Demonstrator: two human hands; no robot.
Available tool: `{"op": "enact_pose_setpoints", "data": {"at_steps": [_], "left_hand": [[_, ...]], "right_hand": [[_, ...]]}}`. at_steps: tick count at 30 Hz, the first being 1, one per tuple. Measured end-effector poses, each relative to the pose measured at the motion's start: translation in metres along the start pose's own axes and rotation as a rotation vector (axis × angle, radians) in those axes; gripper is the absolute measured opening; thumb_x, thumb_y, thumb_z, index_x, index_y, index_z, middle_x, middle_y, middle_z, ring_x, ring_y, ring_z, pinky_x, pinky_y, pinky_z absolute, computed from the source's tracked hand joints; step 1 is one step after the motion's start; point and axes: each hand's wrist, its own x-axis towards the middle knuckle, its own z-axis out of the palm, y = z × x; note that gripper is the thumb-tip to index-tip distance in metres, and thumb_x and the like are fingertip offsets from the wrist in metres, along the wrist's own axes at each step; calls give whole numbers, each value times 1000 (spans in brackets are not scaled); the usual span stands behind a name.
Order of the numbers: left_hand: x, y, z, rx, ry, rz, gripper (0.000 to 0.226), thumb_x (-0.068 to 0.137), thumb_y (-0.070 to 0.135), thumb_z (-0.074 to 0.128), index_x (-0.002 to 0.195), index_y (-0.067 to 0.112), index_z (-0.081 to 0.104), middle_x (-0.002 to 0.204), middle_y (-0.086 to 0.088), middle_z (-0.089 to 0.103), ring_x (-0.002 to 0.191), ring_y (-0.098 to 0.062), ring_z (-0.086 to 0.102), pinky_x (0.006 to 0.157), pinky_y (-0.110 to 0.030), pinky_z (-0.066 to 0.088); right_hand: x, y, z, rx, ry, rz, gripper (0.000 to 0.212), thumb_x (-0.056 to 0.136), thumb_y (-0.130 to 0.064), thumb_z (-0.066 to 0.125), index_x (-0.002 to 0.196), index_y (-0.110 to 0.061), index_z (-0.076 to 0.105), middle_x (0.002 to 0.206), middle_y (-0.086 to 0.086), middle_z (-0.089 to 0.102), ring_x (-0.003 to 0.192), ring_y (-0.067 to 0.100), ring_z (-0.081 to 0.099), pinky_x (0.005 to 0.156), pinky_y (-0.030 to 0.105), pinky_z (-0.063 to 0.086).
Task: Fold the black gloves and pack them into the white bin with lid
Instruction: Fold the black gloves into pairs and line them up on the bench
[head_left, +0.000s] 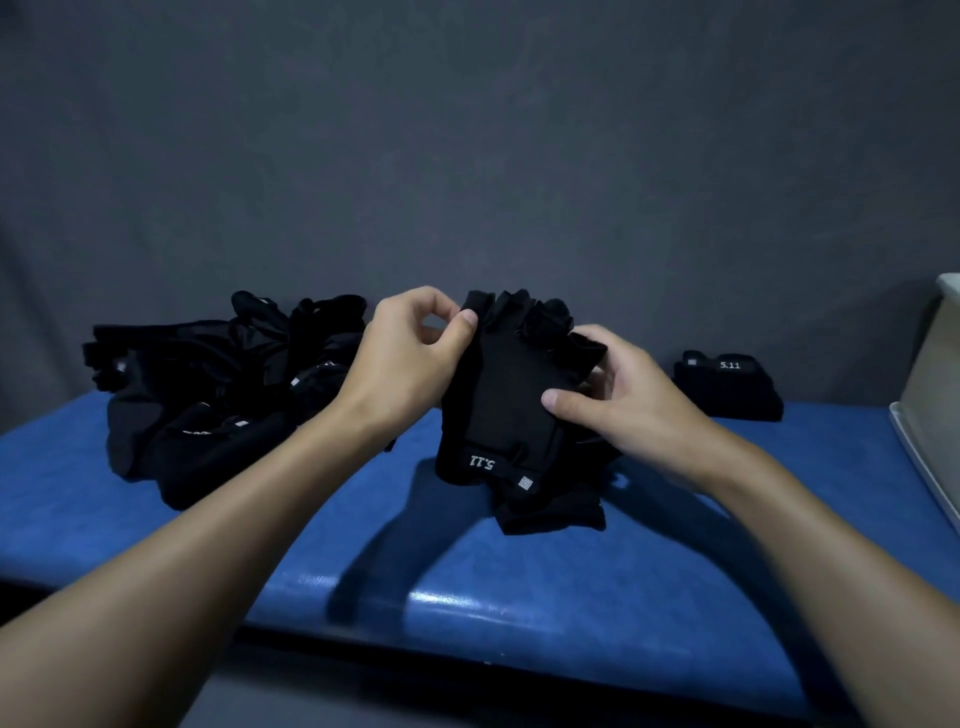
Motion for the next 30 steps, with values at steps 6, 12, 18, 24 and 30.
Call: {"op": "enact_pose_setpoints", "data": {"at_steps": [6,12,18,24,30], "left_hand": [[-4,2,9,-154,-25,-93,12,99,18,58,98,7,57,55,-1,64,47,-15,62,49,-34,58],[-9,-7,18,-191,-159,-98,20,95,-1,55,104,13,44,69,-10,53,61,-25,52,63,-45,55],[-15,-11,23,-173,-209,-192,27,93,1,62,119,9,64,104,-11,68,69,-17,68,59,-35,61],[-20,-20,26,-223,-274,-261,45,91,-2,66,133,5,54,121,-11,63,81,-19,74,58,-31,59],[-23,-23,31,-208,-291,-286,49,88,-6,66,135,2,51,112,-7,61,66,-12,71,55,-27,58]], "right_hand": [[0,1,-4,12,117,65,58,90,-9,67,129,-38,36,108,11,63,72,28,70,58,38,59],[0,5,-12,52,178,28,33,91,-2,63,96,-23,38,91,12,56,61,26,61,44,32,47],[-1,11,-13,14,196,70,43,88,-6,69,91,-27,33,100,10,58,63,22,65,46,34,51],[2,22,-16,-205,111,47,21,79,-6,78,80,-18,61,84,-3,64,80,11,61,77,32,51],[2,35,-13,-231,51,231,34,79,-19,80,112,-22,69,104,5,71,95,20,69,84,32,55]]}}
